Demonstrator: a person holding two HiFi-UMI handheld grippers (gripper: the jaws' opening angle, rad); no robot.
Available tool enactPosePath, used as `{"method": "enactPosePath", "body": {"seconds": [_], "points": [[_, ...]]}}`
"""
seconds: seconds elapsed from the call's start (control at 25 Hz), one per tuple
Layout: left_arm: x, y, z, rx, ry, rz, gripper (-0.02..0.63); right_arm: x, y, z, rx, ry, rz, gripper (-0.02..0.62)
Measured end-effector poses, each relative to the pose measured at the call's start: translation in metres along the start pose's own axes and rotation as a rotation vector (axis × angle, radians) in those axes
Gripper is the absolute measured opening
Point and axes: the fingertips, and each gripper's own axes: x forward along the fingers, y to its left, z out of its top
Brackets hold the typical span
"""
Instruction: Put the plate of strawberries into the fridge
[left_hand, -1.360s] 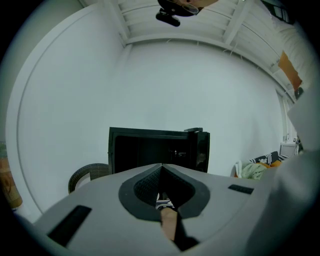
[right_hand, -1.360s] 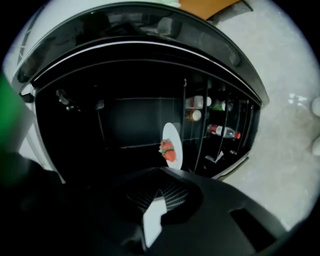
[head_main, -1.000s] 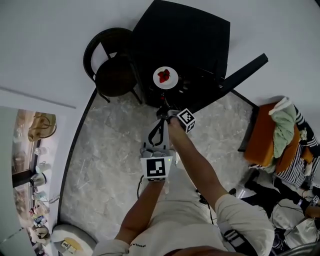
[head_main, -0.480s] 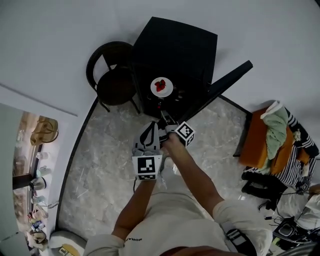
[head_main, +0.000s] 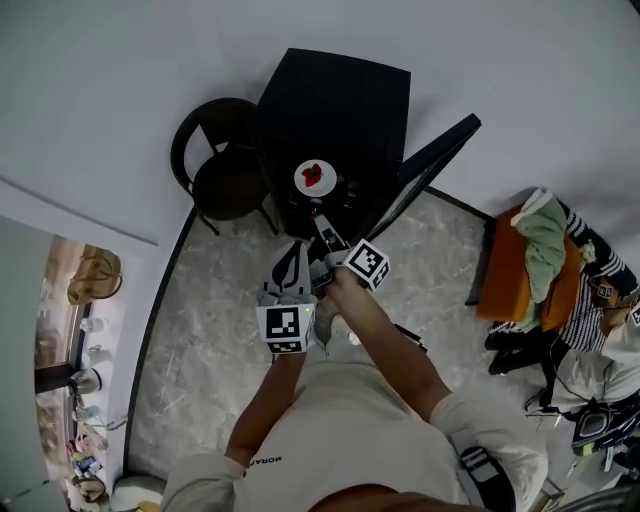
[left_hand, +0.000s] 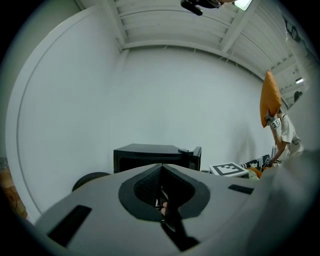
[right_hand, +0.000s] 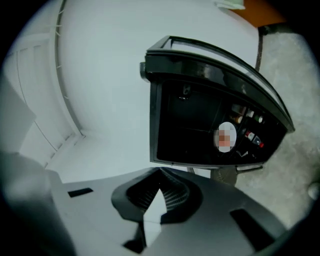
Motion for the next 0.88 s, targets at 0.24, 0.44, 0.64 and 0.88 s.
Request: {"method": "enactPosePath", "body": {"seconds": [0.24,0.44,0.64,0.88], "points": [[-0.004,-0.007,0.021,0.012,-0.033,-0.025,0.000,-0.010,0.035,0.004,-0.022,0.003,0.068,0.012],[-0.003,-0.006,0.031,0.026,-0.055,-0.033,0.000,-0.013,0.066,0.010,-0.102,-0.001,0.131,0.012],[-0.006,-0.013,0.043,0.038,-0.082,-0.052,0.000,-0.024,0.092,0.017,-0.197,-0.011,0.178,0.012],[-0.004,-0.017,0.050,0.052,-0.092,-0.058,0.000,-0.033,0.106,0.016,-0.357,0.018,0.200,0.012]]}}
